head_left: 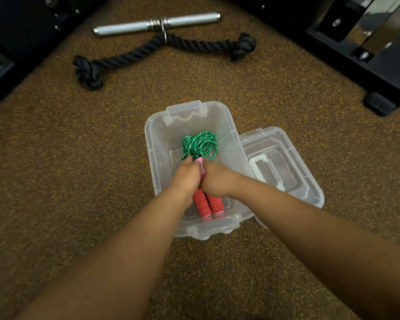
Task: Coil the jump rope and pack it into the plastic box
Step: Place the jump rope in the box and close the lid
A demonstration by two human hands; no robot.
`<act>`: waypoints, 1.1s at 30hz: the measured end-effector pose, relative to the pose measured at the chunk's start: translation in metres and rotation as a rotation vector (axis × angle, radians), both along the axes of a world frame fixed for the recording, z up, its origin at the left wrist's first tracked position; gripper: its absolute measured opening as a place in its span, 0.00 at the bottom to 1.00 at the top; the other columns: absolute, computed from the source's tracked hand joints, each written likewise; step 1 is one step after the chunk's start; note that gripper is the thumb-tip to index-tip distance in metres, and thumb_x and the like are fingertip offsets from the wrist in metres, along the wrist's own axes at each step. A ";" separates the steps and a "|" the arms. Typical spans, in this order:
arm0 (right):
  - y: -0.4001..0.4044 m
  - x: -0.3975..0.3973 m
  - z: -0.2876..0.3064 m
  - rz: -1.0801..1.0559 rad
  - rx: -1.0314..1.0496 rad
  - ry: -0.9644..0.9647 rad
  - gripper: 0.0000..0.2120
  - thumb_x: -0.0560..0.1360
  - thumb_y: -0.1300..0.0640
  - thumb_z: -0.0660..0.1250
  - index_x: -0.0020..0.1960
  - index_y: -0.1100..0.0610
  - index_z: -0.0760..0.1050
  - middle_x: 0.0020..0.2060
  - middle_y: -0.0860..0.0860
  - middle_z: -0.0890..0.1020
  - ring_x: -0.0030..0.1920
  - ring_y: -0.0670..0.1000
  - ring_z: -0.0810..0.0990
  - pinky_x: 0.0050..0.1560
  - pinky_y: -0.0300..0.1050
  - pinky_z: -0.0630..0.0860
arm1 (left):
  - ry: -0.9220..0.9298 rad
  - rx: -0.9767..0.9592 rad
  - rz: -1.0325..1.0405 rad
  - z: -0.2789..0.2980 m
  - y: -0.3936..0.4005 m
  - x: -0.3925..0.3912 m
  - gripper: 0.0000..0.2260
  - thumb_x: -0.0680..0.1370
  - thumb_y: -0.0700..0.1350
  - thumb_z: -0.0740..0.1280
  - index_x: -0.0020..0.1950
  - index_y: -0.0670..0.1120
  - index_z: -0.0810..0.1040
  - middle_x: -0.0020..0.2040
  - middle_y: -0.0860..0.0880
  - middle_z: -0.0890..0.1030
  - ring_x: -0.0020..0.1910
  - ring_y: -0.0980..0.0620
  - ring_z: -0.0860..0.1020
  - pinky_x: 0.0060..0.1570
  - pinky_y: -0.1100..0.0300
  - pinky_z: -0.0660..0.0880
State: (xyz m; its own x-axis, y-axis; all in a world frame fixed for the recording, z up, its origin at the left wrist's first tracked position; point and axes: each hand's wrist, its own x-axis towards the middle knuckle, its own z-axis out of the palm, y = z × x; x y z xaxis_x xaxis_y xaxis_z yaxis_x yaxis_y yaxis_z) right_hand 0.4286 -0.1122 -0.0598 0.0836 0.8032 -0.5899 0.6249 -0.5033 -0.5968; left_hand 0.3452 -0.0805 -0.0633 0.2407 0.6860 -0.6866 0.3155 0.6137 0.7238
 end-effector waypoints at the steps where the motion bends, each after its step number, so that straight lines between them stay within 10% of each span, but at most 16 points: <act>1: -0.004 0.006 0.015 -0.028 0.082 0.058 0.16 0.73 0.63 0.61 0.61 0.61 0.70 0.51 0.58 0.79 0.50 0.57 0.78 0.44 0.46 0.73 | -0.009 0.023 -0.030 0.009 -0.001 -0.001 0.18 0.79 0.42 0.58 0.70 0.46 0.69 0.65 0.45 0.74 0.62 0.47 0.75 0.60 0.54 0.72; 5: -0.030 0.040 0.074 -0.358 0.483 0.354 0.16 0.75 0.66 0.63 0.60 0.52 0.75 0.49 0.53 0.81 0.48 0.50 0.80 0.51 0.44 0.76 | -0.058 0.208 -0.116 0.050 -0.010 0.000 0.17 0.81 0.41 0.56 0.70 0.47 0.69 0.49 0.54 0.78 0.44 0.61 0.75 0.41 0.78 0.69; 8: -0.056 0.077 0.098 -0.610 0.601 0.331 0.14 0.76 0.67 0.62 0.55 0.51 0.76 0.48 0.52 0.82 0.46 0.48 0.80 0.50 0.40 0.77 | -0.061 0.314 -0.217 0.081 -0.026 0.010 0.17 0.82 0.42 0.56 0.71 0.50 0.69 0.38 0.59 0.73 0.32 0.65 0.69 0.28 0.77 0.65; 12: -0.091 0.120 0.087 -0.837 0.571 0.234 0.11 0.77 0.61 0.63 0.53 0.47 0.78 0.50 0.48 0.83 0.49 0.46 0.82 0.51 0.43 0.79 | -0.109 0.395 -0.409 0.103 -0.056 0.038 0.18 0.82 0.42 0.56 0.72 0.50 0.68 0.64 0.40 0.77 0.56 0.42 0.78 0.54 0.56 0.74; 16: -0.123 0.144 0.042 -0.860 0.389 0.078 0.12 0.77 0.59 0.62 0.58 0.50 0.76 0.49 0.48 0.83 0.49 0.53 0.82 0.48 0.50 0.80 | -0.223 0.241 -0.570 0.087 -0.092 0.065 0.17 0.81 0.43 0.56 0.70 0.53 0.70 0.49 0.58 0.77 0.37 0.64 0.68 0.33 0.75 0.66; 20: -0.147 0.157 -0.001 -0.701 0.171 -0.138 0.19 0.76 0.57 0.63 0.67 0.54 0.71 0.65 0.55 0.75 0.64 0.56 0.73 0.63 0.51 0.69 | -0.116 0.052 -0.672 0.054 -0.121 0.081 0.20 0.81 0.45 0.56 0.74 0.52 0.63 0.70 0.49 0.70 0.39 0.64 0.69 0.38 0.69 0.67; 23: -0.155 0.168 -0.024 -0.644 0.054 -0.191 0.23 0.76 0.57 0.62 0.70 0.54 0.66 0.68 0.59 0.70 0.65 0.61 0.71 0.65 0.56 0.70 | -0.002 -0.050 -0.604 0.032 -0.131 0.083 0.23 0.79 0.43 0.59 0.74 0.47 0.62 0.68 0.49 0.70 0.55 0.54 0.74 0.46 0.65 0.68; 26: -0.159 0.176 -0.036 -0.609 -0.048 -0.190 0.27 0.75 0.54 0.62 0.72 0.54 0.62 0.69 0.59 0.68 0.67 0.62 0.68 0.66 0.61 0.68 | 0.023 -0.106 -0.470 0.012 -0.136 0.082 0.16 0.76 0.41 0.66 0.63 0.45 0.71 0.58 0.49 0.78 0.51 0.54 0.76 0.44 0.67 0.70; 33: -0.164 0.174 -0.046 -0.590 -0.095 -0.222 0.33 0.75 0.53 0.62 0.76 0.56 0.52 0.71 0.60 0.64 0.70 0.63 0.64 0.70 0.61 0.64 | 0.059 -0.277 -0.256 -0.015 -0.145 0.093 0.39 0.68 0.46 0.68 0.76 0.51 0.53 0.69 0.47 0.72 0.64 0.47 0.72 0.65 0.51 0.67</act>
